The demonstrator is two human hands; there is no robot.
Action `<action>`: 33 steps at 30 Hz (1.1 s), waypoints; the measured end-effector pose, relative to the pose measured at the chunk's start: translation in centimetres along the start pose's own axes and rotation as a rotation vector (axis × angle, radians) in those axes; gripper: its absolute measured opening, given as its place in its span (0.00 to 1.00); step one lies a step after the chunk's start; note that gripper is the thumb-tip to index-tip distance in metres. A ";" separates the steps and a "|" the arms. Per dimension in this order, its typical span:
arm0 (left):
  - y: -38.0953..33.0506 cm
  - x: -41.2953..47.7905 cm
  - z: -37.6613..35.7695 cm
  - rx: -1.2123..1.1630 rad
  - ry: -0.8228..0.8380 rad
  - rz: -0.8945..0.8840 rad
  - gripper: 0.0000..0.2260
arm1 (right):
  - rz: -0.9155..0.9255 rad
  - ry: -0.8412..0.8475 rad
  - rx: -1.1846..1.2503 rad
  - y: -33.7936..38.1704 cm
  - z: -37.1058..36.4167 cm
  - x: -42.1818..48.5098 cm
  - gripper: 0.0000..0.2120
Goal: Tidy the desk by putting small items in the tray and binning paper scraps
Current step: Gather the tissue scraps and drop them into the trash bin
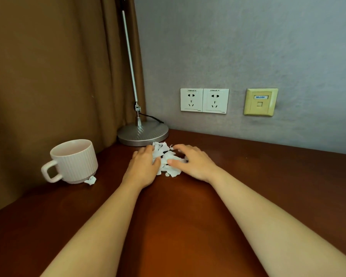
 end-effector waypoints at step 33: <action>-6.9 -15.7 8.2 -0.559 -0.529 -0.015 0.22 | -0.399 -0.270 0.656 -3.5 6.5 -19.8 0.18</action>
Point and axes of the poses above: each hand's wrist, its own x-axis towards the middle knuckle, its own z-axis out of the back of the hand, y = z × x, the point moved 9 cm from there along x, towards the middle knuckle, and after that the axes turned 9 degrees about -z, right-handed, at the moved point
